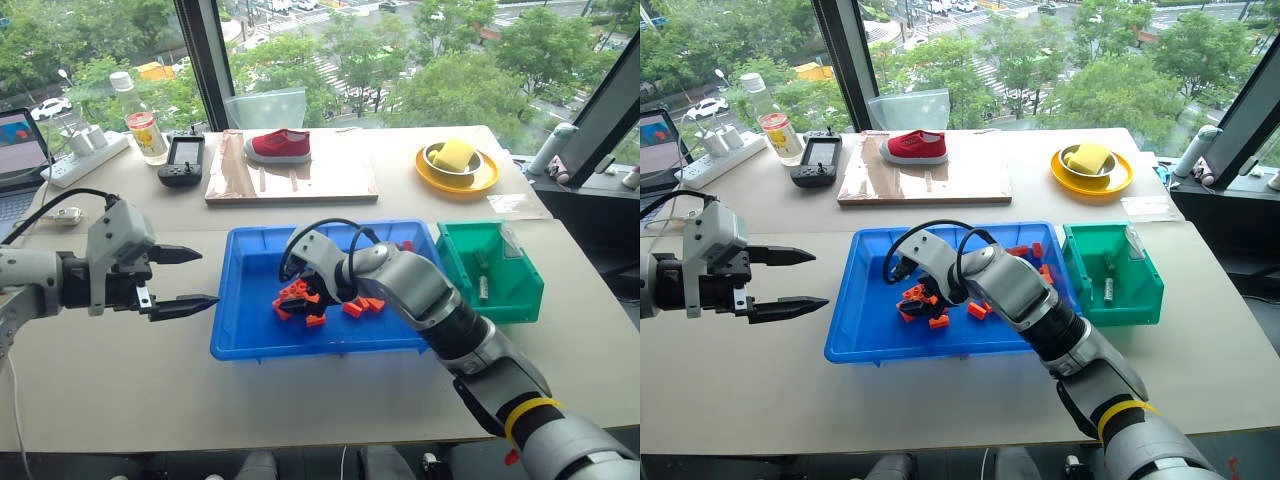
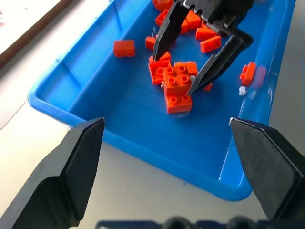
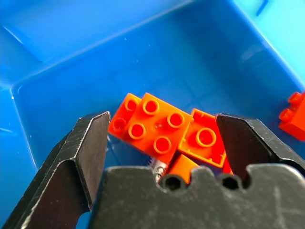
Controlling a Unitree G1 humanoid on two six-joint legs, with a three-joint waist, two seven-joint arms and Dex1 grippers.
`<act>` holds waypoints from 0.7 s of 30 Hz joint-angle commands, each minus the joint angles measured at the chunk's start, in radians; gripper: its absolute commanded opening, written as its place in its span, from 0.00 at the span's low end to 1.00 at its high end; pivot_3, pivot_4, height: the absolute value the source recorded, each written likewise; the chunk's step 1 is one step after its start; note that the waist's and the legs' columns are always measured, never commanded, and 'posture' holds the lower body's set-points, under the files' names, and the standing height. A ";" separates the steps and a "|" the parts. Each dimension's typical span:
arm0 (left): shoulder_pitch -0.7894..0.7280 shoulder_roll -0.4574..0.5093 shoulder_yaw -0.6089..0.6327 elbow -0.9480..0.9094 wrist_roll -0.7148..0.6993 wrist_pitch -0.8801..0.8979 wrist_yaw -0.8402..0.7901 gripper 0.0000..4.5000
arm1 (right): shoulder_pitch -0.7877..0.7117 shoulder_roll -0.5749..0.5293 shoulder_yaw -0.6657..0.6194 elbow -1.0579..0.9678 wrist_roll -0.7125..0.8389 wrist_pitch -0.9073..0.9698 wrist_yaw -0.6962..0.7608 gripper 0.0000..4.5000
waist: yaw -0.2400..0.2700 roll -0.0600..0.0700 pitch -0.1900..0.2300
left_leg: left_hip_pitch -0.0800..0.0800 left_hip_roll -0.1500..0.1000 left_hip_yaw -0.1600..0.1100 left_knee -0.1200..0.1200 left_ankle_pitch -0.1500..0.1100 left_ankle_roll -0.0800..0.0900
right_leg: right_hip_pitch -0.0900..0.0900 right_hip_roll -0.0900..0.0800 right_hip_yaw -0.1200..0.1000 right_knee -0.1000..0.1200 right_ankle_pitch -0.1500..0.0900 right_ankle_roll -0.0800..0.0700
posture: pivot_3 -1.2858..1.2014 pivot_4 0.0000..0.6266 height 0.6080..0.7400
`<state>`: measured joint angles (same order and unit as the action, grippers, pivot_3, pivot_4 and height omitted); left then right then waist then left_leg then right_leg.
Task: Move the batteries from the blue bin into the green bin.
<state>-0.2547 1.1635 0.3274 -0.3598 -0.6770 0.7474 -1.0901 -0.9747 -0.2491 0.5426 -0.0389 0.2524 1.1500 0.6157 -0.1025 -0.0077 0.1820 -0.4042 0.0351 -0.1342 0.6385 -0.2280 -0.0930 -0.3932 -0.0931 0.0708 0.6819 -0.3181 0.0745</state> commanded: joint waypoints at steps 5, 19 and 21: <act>-0.016 0.002 0.001 -0.017 -0.009 0.006 0.003 1.00 | -0.007 0.003 -0.018 0.011 -0.026 -0.036 0.007 0.92 | -0.001 0.000 0.000 | 0.000 0.000 0.000 0.000 0.000 0.000 | 0.000 0.000 0.000 0.000 0.000 0.000 | 0.52 0.24 1.00; -0.049 -0.016 -0.017 -0.018 -0.016 0.012 0.020 1.00 | 0.013 0.014 -0.018 -0.008 -0.027 -0.030 0.035 0.31 | -0.004 0.000 0.000 | 0.000 0.000 0.000 0.000 0.000 0.000 | 0.000 0.000 0.000 0.000 0.000 0.000 | 0.52 0.24 1.00; -0.051 -0.017 -0.019 -0.017 -0.016 0.012 0.020 1.00 | 0.011 0.013 -0.030 -0.020 -0.025 -0.024 0.035 0.31 | -0.005 0.000 0.000 | 0.000 0.000 0.000 0.000 0.000 0.000 | 0.000 0.000 0.000 0.000 0.000 0.000 | 0.52 0.24 1.00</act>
<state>-0.2919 1.1436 0.2941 -0.3610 -0.6871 0.7645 -1.0722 -0.9628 -0.2434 0.5391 -0.0132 0.2202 1.1384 0.6467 -0.1073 -0.0077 0.1820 -0.4040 0.0351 -0.1344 0.6385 -0.2279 -0.0931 -0.3935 -0.0931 0.0707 0.6819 -0.3181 0.0745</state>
